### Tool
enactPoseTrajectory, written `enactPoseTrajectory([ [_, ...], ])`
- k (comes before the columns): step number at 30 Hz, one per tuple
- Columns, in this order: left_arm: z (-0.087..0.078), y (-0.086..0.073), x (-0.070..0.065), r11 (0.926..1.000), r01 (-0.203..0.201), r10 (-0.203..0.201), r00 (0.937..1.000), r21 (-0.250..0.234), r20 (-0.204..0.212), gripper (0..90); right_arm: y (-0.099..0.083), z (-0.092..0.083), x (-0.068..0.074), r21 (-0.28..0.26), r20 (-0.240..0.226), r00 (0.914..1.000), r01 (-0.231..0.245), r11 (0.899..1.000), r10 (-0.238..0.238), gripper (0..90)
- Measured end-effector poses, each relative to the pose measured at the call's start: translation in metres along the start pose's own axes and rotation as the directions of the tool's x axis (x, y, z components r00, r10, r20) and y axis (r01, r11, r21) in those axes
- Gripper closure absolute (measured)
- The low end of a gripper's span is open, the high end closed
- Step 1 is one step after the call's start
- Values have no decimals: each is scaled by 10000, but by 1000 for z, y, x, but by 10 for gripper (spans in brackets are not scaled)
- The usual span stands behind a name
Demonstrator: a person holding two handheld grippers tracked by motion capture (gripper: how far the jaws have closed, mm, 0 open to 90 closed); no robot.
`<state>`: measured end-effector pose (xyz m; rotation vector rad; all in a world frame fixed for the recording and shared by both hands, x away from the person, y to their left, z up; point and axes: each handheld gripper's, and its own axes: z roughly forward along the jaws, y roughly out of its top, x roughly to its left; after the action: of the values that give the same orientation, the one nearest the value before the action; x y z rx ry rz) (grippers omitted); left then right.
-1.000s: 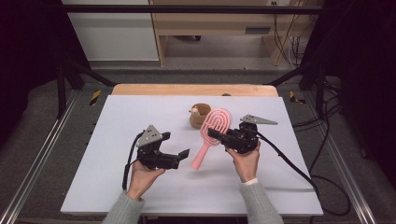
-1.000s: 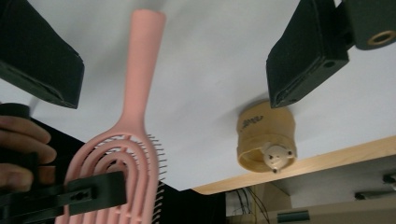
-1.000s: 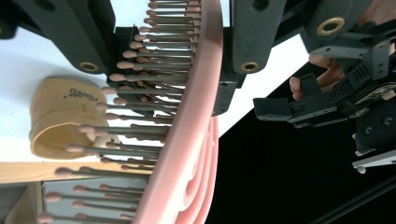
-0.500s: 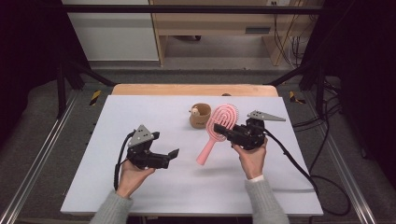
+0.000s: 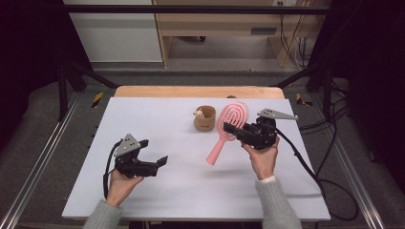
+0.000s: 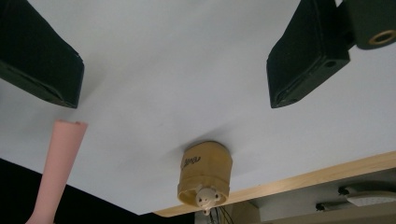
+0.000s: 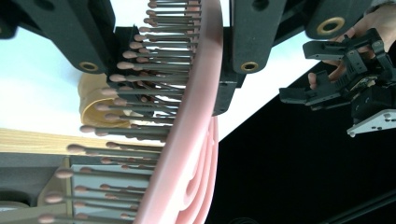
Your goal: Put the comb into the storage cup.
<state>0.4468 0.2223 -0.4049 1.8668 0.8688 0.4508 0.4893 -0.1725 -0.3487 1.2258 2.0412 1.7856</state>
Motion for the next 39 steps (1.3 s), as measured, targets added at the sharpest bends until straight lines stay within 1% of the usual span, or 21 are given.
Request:
enactPoseTrajectory([
  [4,-5,-9,7,10000,8,-8,9999,9,-132,41,3,-1,0,-37,74,10000,53,10000,-53,631],
  [6,-8,-13,10,10000,-16,16,9995,21,-318,41,5,-2,0,-38,124,9999,71,10000,-70,631],
  [7,-9,-16,11,10000,18,-18,9994,-4,-345,42,6,-2,0,-48,141,9999,89,9999,-88,631],
  [8,-9,-19,13,9999,100,-102,9994,-47,-332,43,7,-2,0,-63,163,9998,116,9999,-115,631],
  [11,-11,-24,17,9998,201,-200,9989,27,-429,43,9,-2,-1,-90,233,9996,170,9998,-167,631],
  [18,-16,-34,25,9998,169,-167,9988,41,-463,43,15,-1,-3,-128,381,9990,225,9997,-220,631],
  [23,-19,-39,31,9996,269,-268,9981,10,-551,43,20,1,-3,-139,485,9983,328,9994,-321,631],
  [25,-20,-41,33,9994,357,-359,9981,-36,-503,43,22,2,-3,-126,517,9980,361,9993,-354,631],
  [33,-24,-48,39,9995,307,-303,9974,50,-656,43,29,8,-2,-107,662,9968,452,9989,-444,631],
  [39,-24,-52,43,9992,361,-351,9971,148,-670,43,34,11,-3,-178,811,9955,514,9985,-498,630],
])
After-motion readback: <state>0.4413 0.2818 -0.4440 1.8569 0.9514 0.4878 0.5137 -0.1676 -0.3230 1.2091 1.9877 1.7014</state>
